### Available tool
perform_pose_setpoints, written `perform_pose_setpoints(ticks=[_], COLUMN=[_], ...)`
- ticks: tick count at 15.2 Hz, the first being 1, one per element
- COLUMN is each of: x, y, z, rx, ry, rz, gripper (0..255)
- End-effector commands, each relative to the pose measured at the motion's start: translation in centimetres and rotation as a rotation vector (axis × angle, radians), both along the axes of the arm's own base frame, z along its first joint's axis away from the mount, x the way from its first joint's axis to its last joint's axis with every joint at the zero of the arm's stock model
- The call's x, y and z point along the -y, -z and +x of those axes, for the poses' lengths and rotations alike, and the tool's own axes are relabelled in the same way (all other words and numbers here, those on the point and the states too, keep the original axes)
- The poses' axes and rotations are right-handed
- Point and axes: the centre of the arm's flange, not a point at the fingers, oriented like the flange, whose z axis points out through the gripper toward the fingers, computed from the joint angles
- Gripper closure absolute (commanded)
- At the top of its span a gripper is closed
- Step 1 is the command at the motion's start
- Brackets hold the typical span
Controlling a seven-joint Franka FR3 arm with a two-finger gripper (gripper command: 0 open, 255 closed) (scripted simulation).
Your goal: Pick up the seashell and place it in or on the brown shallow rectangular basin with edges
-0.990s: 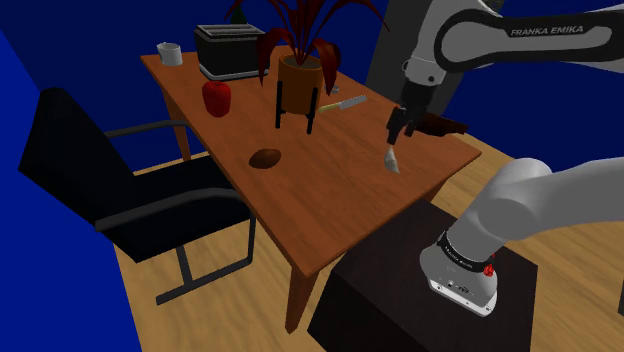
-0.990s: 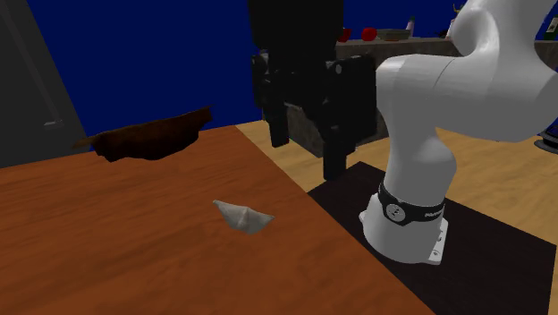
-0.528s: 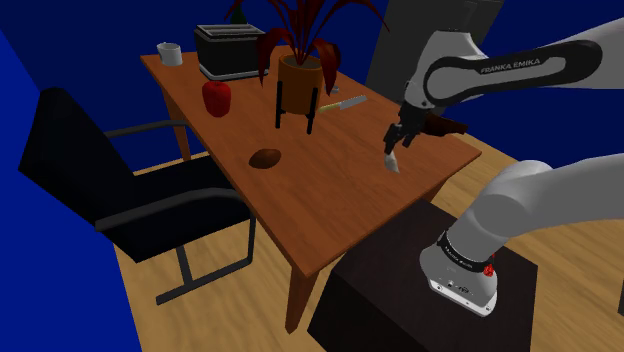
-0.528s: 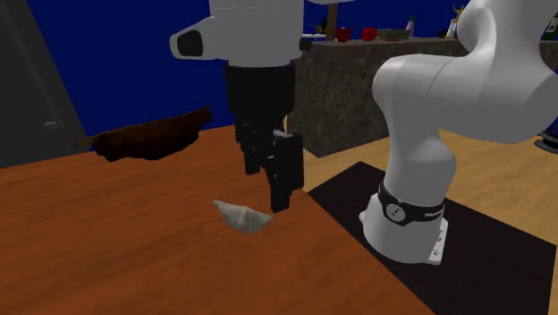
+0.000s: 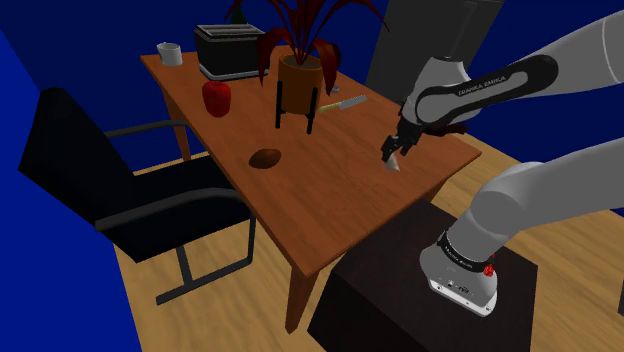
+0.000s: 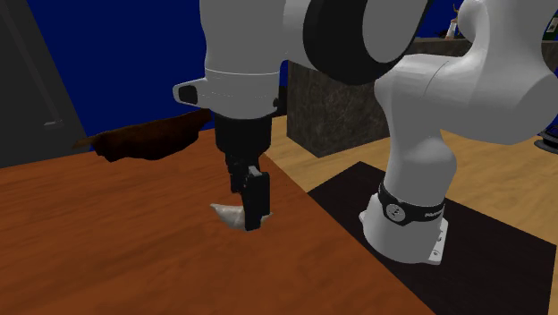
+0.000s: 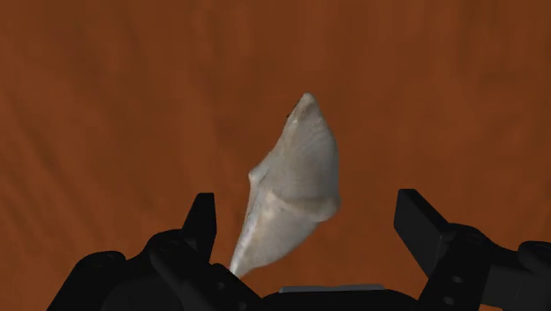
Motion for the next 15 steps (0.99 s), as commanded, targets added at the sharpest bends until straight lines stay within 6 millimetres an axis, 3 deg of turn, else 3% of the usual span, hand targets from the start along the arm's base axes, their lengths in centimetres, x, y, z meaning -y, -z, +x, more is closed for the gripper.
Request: perform_pose_setpoints(ticks=[1,4,12,13,15], x=[0.0,0.1,0.1,0.1,0.1], y=[1.0,2.4,2.4,2.4,2.4], z=[0.0,0.1,0.1,0.1,0.1], rx=[0.002,0.002,0.002,0.002,0.002], ry=[0.001,0.001,0.001,0.001,0.001], rz=[-0.001,-0.001,-0.001,-0.001,-0.001], gripper=[0,0,0,255,255])
